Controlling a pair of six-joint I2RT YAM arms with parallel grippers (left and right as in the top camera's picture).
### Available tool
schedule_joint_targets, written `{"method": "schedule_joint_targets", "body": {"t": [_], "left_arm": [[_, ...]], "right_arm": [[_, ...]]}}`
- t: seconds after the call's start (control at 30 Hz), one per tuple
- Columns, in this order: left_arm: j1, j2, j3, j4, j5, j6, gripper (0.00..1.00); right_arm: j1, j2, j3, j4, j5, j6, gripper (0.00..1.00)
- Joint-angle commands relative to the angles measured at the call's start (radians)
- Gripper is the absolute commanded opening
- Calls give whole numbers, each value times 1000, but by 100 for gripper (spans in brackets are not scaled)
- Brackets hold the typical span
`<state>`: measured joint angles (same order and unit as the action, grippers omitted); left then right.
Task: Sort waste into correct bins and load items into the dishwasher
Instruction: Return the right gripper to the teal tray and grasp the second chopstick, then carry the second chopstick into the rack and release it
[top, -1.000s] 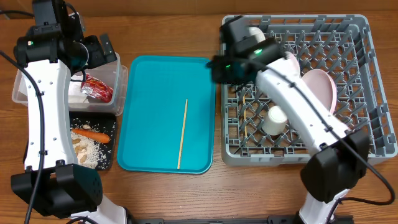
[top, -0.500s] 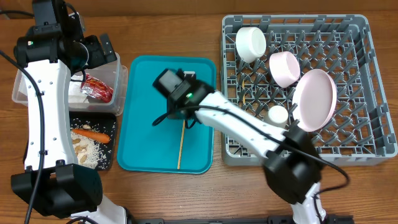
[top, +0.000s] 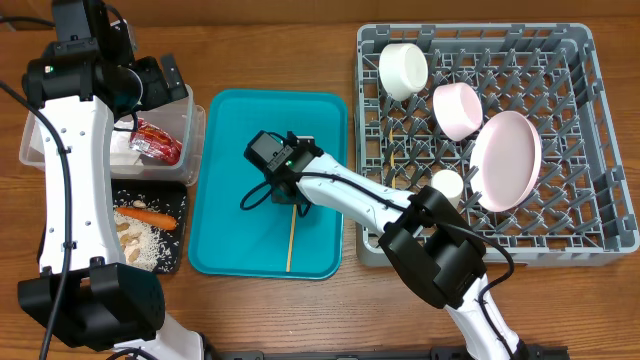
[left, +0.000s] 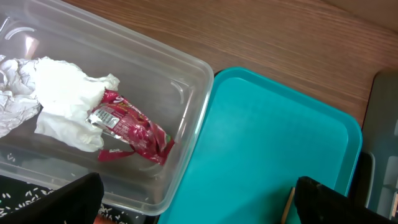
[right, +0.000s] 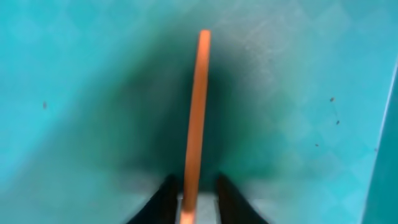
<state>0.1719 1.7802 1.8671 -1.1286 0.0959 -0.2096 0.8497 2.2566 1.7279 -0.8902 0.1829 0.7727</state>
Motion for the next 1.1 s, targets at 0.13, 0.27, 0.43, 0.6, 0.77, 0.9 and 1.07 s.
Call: {"method": "schedule_joint_targets", "body": {"t": [0.13, 0.27, 0.43, 0.6, 0.77, 0.9, 1.07], "left_arm": [[-2, -21, 20, 3, -7, -7, 100], [-2, -21, 20, 3, -7, -7, 100], [-2, -21, 20, 3, -7, -7, 100], [-2, -21, 20, 3, -7, -7, 100], [-2, -21, 20, 3, -7, -7, 100], [-2, -21, 20, 3, -7, -7, 100], [-2, -21, 20, 3, -7, -7, 100]], "right_arm": [[-9, 43, -5, -3, -42, 16, 6], [-10, 38, 20, -19, -41, 1, 4], [-44, -16, 148, -122, -41, -72, 4], [-101, -116, 244, -191, -49, -249, 4], [-185, -202, 246, -270, -27, -434, 4], [-270, -226, 246, -369, -20, -464, 4], [-370, -225, 240, -458, -19, -573, 4]]}}
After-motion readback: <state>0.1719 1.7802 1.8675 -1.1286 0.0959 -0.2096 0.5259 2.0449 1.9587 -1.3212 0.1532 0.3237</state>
